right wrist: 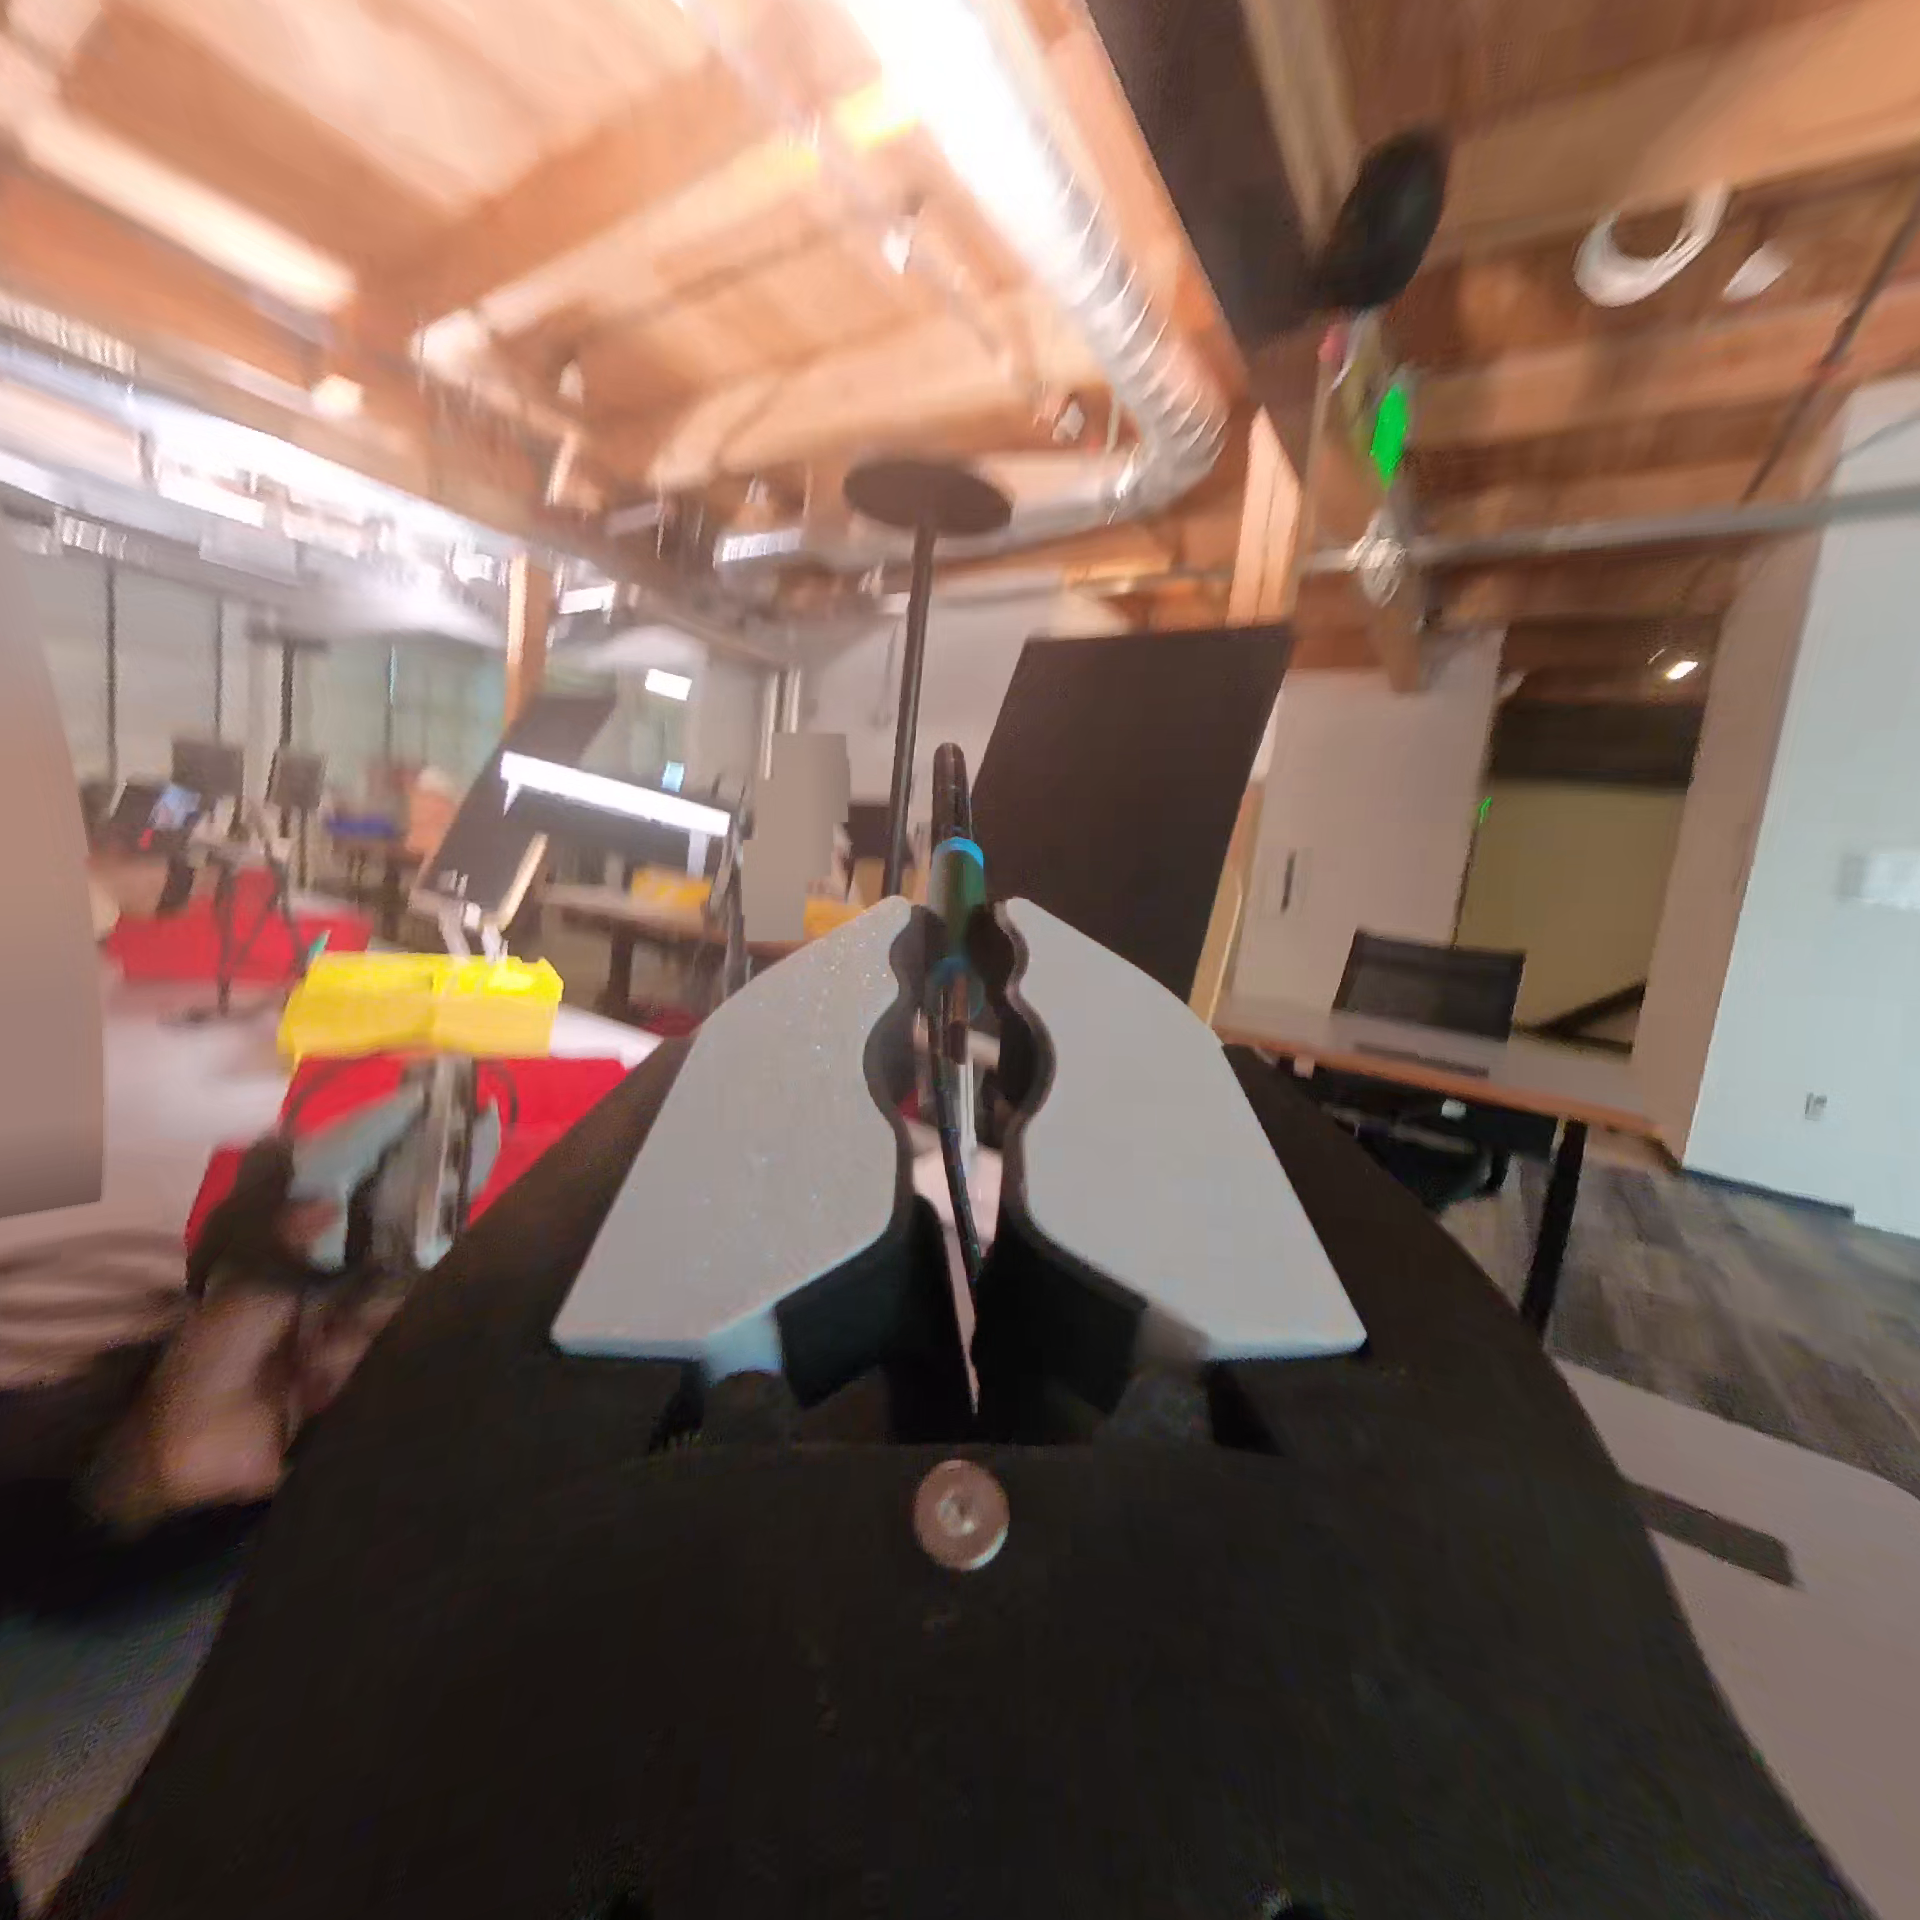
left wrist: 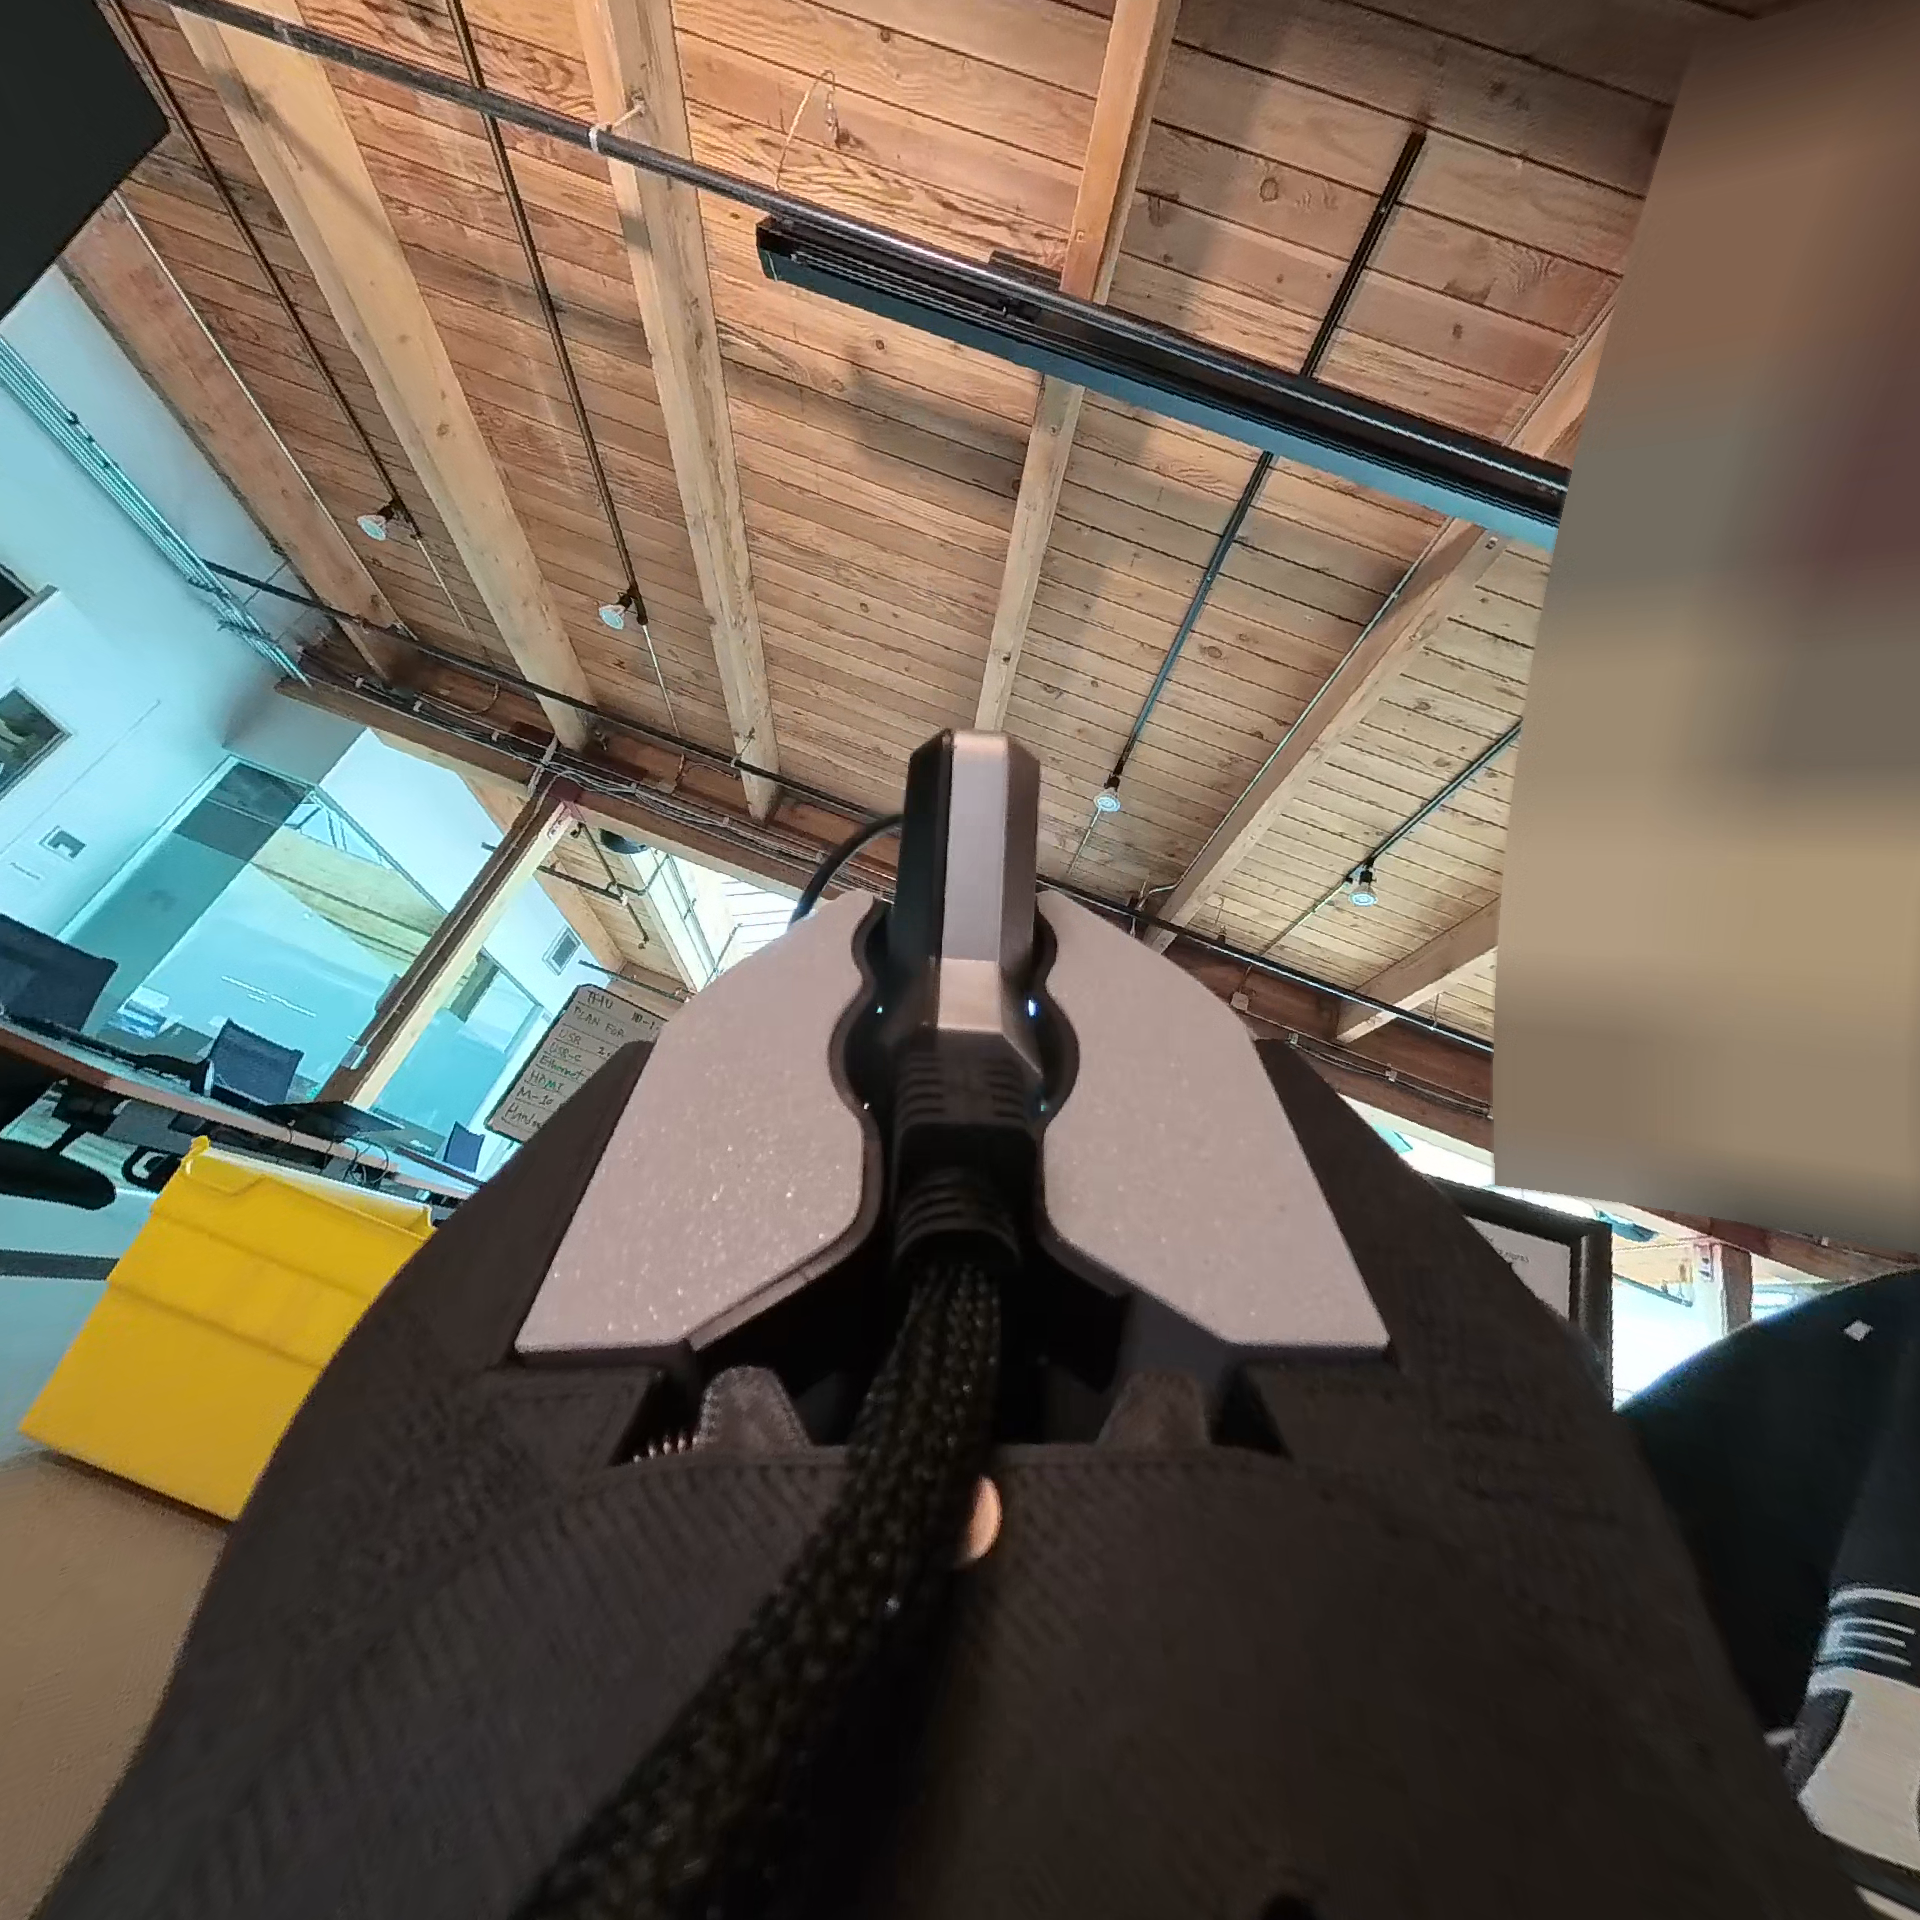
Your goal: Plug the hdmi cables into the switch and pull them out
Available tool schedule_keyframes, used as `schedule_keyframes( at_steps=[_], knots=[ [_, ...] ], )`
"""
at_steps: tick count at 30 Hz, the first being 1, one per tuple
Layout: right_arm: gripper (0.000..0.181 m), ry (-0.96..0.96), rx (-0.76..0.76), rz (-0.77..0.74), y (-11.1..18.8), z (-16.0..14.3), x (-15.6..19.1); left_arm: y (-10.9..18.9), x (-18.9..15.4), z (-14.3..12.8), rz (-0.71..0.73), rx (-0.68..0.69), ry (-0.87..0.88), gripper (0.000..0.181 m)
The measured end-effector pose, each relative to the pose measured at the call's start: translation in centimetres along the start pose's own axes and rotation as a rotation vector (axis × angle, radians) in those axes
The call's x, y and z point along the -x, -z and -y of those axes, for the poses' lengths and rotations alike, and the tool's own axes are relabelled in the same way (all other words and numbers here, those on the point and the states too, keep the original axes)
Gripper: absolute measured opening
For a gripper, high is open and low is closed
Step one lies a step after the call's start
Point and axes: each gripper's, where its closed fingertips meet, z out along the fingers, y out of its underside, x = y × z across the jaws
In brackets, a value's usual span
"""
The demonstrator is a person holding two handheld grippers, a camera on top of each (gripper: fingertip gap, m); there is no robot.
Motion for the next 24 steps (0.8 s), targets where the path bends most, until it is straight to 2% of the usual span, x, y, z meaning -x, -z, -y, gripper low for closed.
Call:
schedule_keyframes(
  at_steps=[2,4,5,10,13,18,21,24],
  knots=[
    [0.01,0.047,0.085,0.068,0.6,-1.1,-1.8,0.0,0.0,0.0,0.002,0.001,0.0,0.023],
    [0.011,0.091,0.112,0.104,1.1,-2.1,-3.8,0.0,0.1,0.0,0.004,0.002,0.001,0.023],
    [0.011,0.085,0.13,0.167,1.3,-2.7,-4.0,0.0,0.1,0.0,0.006,0.003,0.001,0.023],
    [0.011,-0.072,0.289,0.417,1.7,-6.8,-4.4,0.0,0.2,-0.1,0.011,0.005,0.003,0.023],
    [0.011,-0.148,0.512,0.352,2.4,-11.5,-6.3,0.1,0.3,-0.1,0.013,0.008,0.007,0.023],
    [0.011,-0.444,1.031,0.242,7.6,-20.5,-6.4,0.1,0.3,-0.2,0.015,0.009,0.018,0.023],
    [0.012,-0.449,1.209,0.154,9.6,-23.9,-6.2,0.1,0.3,-0.2,0.015,0.012,0.023,0.023],
    [0.012,-0.359,1.411,0.123,11.5,-26.4,-5.5,0.1,0.4,-0.3,0.016,0.014,0.026,0.023]
  ],
)
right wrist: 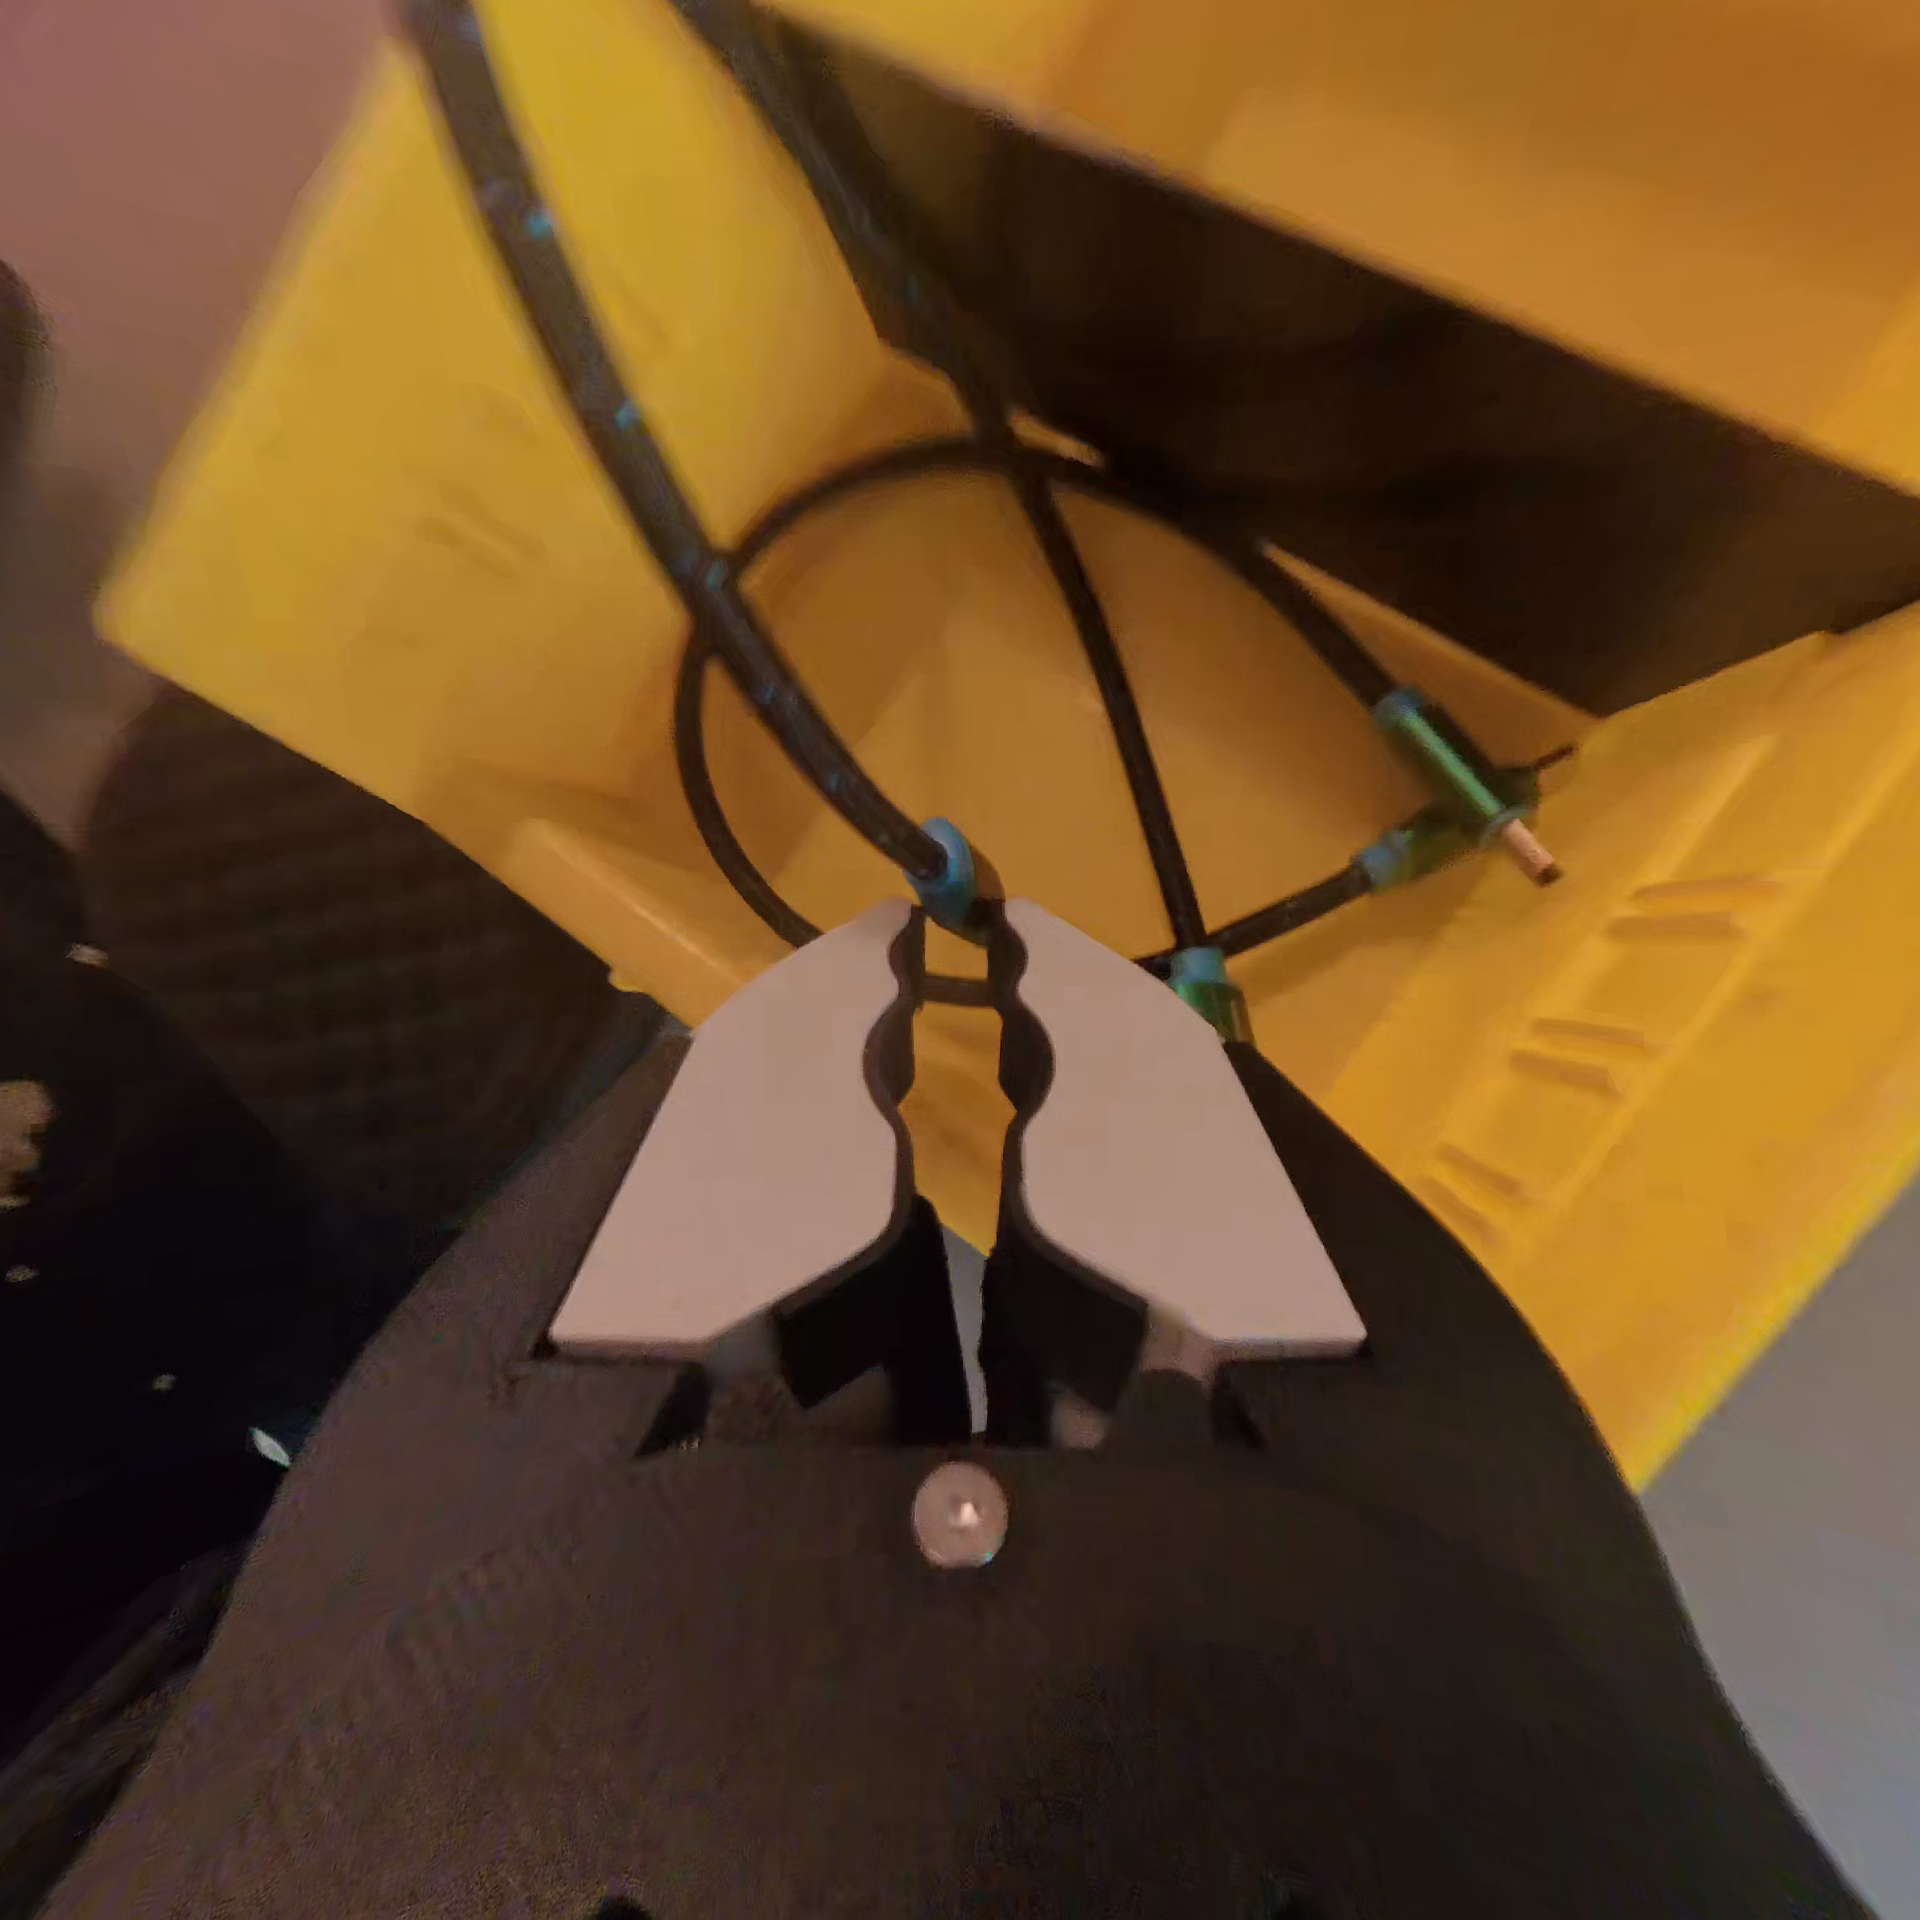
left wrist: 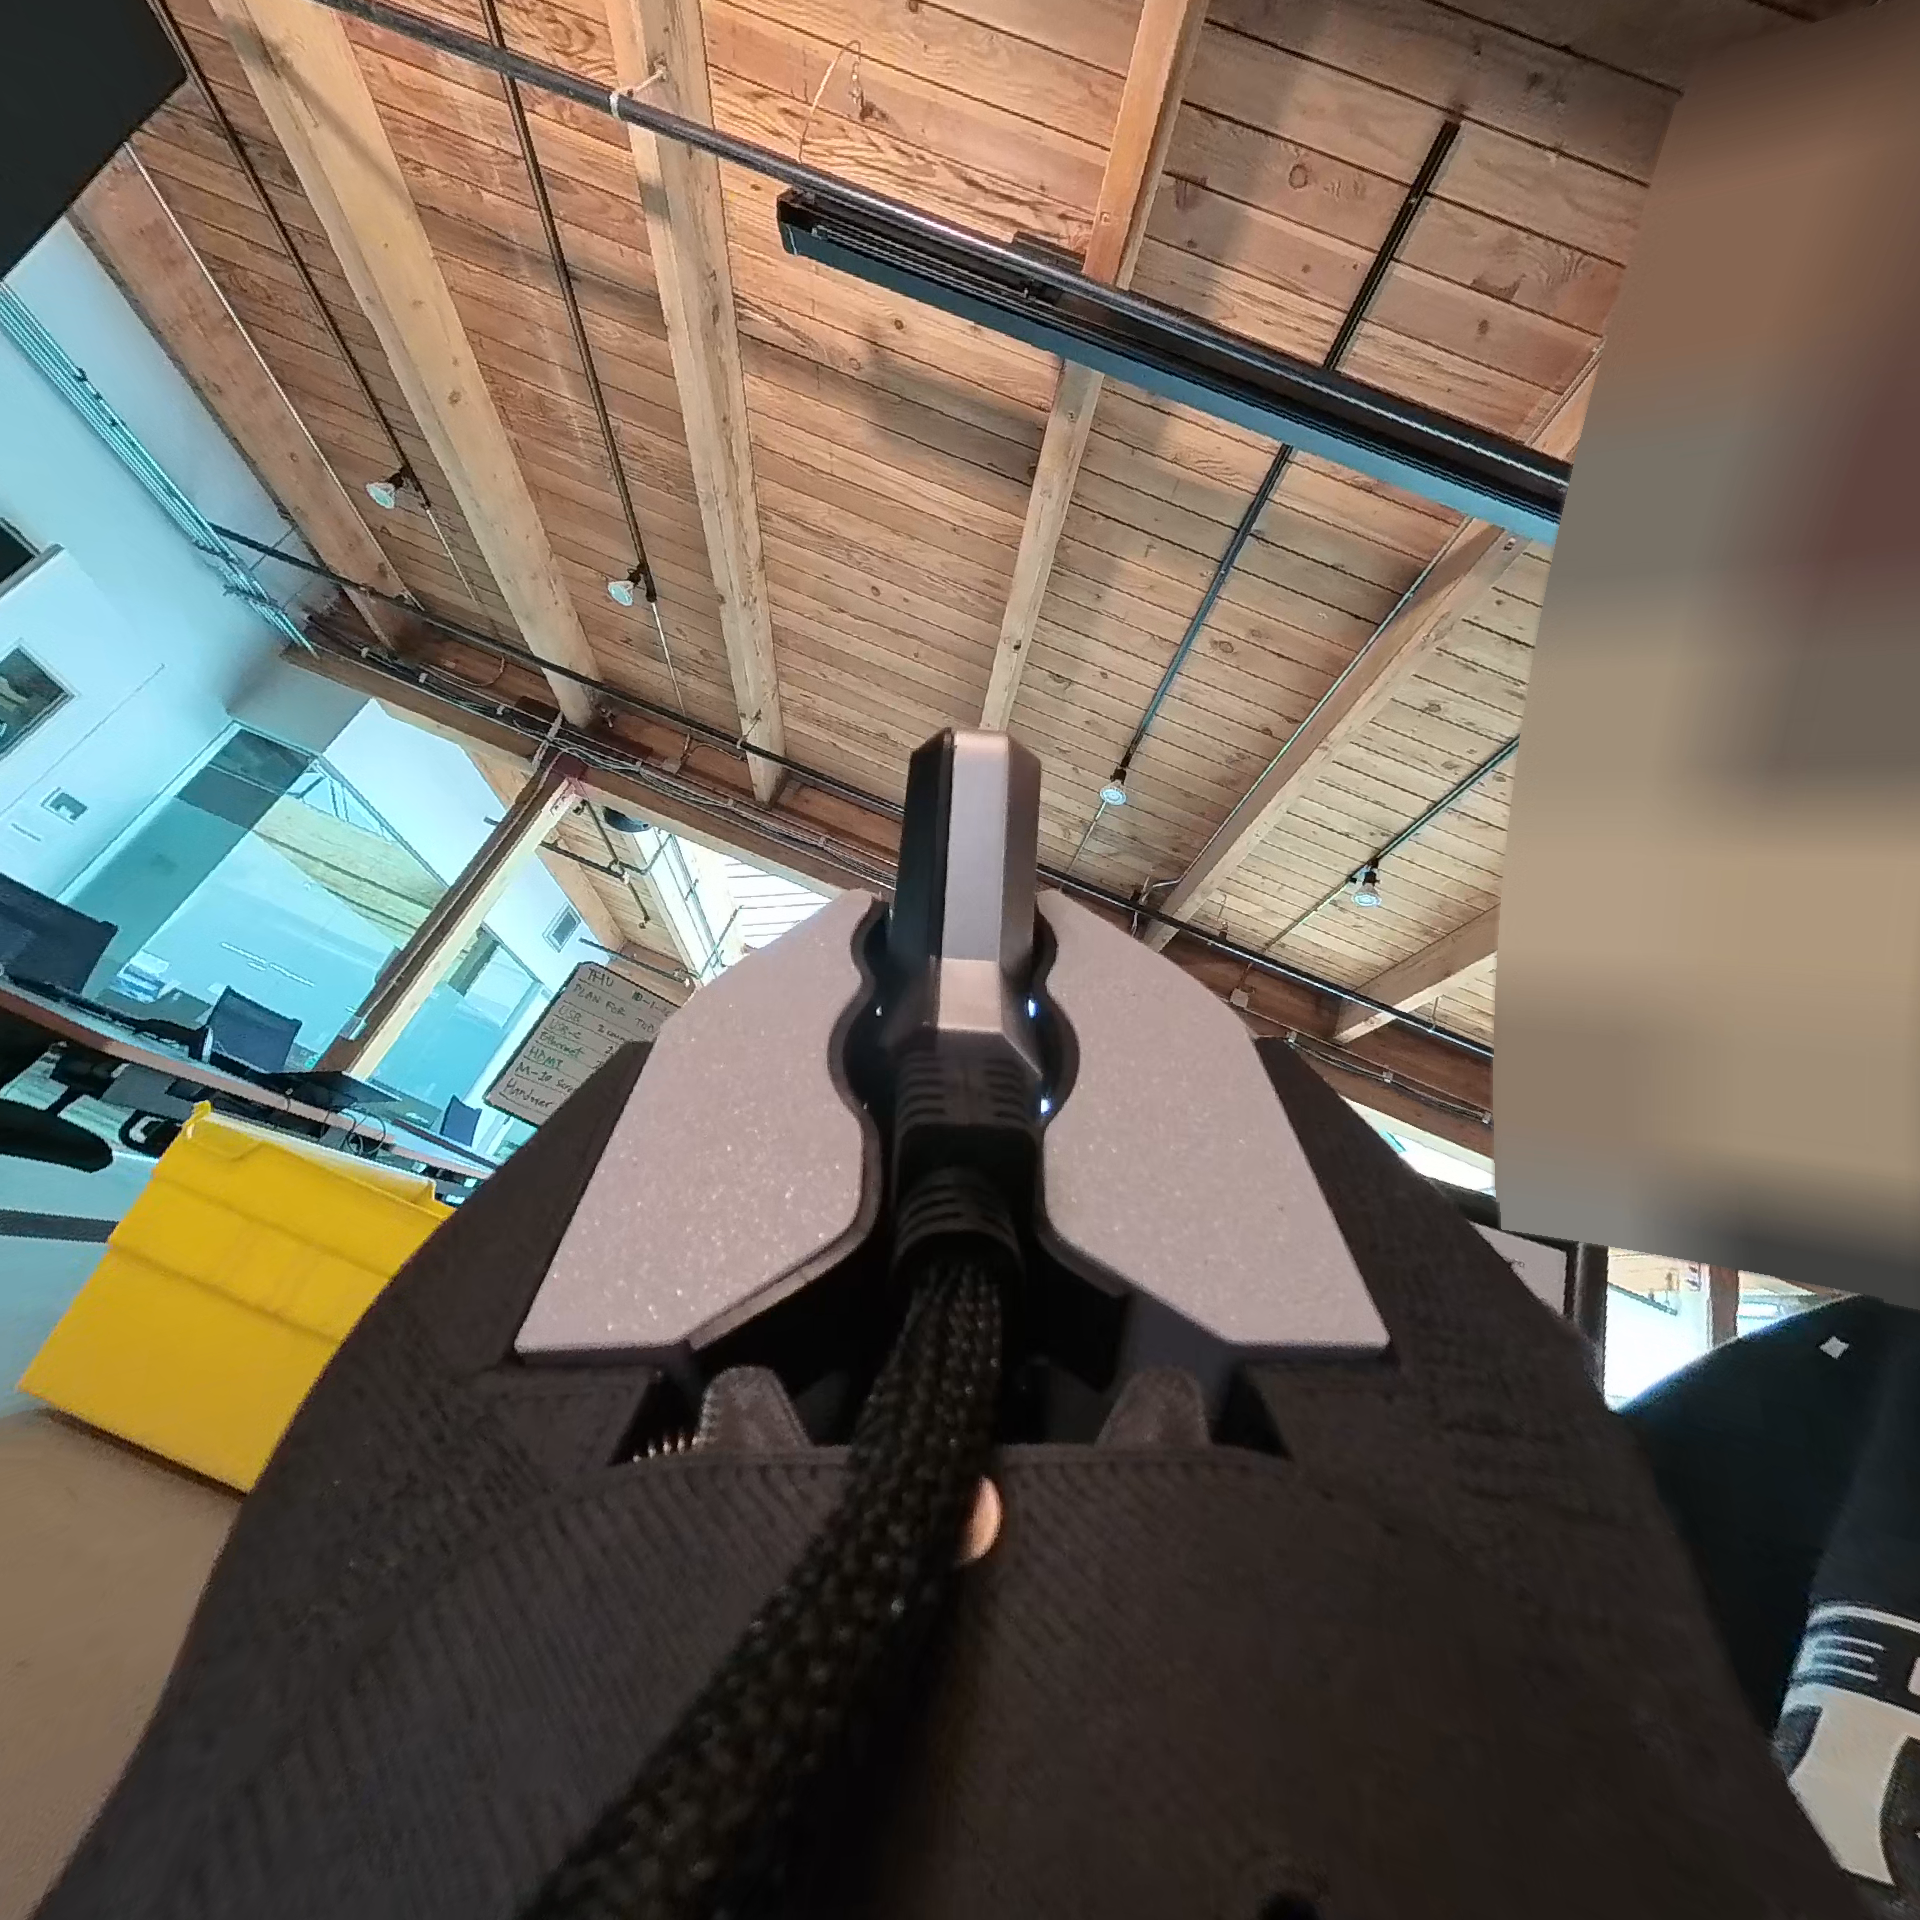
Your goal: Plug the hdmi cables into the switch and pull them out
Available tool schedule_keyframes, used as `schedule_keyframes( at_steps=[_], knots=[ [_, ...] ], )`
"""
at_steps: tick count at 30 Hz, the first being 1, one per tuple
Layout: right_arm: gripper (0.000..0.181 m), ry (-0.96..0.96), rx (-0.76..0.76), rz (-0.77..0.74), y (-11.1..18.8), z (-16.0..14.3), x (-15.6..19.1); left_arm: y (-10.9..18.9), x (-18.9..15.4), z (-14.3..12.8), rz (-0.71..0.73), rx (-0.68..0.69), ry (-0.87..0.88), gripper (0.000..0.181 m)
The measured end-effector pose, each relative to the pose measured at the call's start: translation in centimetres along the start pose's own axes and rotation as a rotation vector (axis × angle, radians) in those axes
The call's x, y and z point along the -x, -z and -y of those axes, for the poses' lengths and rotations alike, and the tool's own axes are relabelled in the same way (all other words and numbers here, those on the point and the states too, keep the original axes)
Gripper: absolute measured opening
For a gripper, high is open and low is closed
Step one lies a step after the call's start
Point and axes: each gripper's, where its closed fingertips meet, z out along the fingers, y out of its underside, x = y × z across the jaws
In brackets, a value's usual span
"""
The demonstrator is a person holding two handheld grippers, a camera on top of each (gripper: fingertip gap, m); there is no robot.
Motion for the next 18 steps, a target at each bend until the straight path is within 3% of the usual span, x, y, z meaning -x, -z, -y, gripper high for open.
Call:
schedule_keyframes(
  at_steps=[4,9,13,18],
  knots=[
    [0.013,0.036,0.203,-0.132,-1.4,-1.8,-0.7,0.0,0.0,-0.1,0.003,0.005,0.004,0.023],
    [0.036,0.057,0.268,-0.217,-0.6,-1.8,-0.9,0.0,0.1,-0.2,0.003,0.008,0.012,0.023],
    [0.048,0.087,0.198,-0.104,0.5,-0.6,1.6,0.0,0.1,-0.2,0.004,0.01,0.015,0.023],
    [0.056,0.183,-0.009,0.015,1.9,2.8,4.7,0.0,0.1,-0.3,0.005,0.011,0.015,0.023]
  ],
)
